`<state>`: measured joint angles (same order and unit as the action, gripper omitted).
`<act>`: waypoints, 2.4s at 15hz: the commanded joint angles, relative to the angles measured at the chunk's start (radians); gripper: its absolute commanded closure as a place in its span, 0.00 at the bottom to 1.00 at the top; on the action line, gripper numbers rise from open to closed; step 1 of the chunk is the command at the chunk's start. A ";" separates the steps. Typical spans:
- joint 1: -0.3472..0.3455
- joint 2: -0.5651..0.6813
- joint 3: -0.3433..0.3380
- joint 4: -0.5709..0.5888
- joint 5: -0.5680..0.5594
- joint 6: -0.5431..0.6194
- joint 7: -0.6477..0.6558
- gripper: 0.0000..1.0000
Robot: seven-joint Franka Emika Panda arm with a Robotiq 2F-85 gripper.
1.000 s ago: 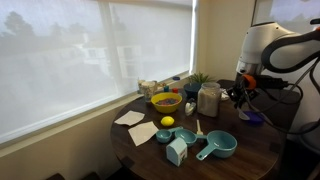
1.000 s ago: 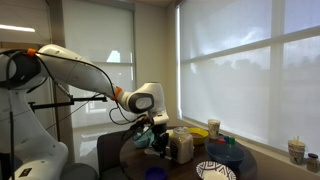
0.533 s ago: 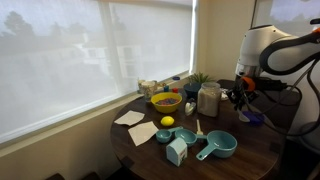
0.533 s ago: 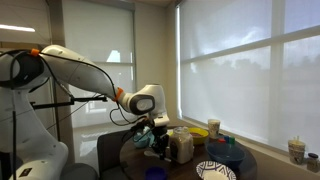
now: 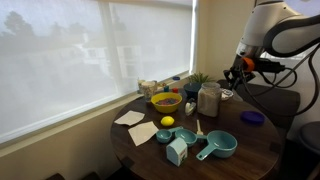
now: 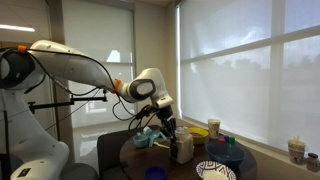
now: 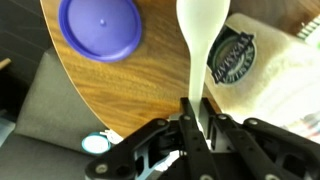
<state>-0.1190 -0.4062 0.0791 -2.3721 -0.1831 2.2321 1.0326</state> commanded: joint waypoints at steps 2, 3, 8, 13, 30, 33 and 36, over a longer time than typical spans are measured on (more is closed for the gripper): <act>-0.059 -0.005 0.049 0.110 -0.174 0.065 0.034 0.97; -0.065 0.001 0.054 0.132 -0.196 0.080 0.037 0.97; -0.099 0.027 0.113 0.163 -0.325 0.195 0.139 0.97; -0.141 0.081 0.180 0.152 -0.576 0.308 0.383 0.97; 0.047 0.193 0.084 0.125 -0.982 0.284 0.776 0.97; 0.067 0.194 0.068 0.111 -0.981 0.284 0.759 0.97; 0.077 0.196 0.059 0.106 -0.998 0.285 0.758 0.97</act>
<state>-0.0689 -0.2138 0.1608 -2.2595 -1.1320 2.5182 1.7695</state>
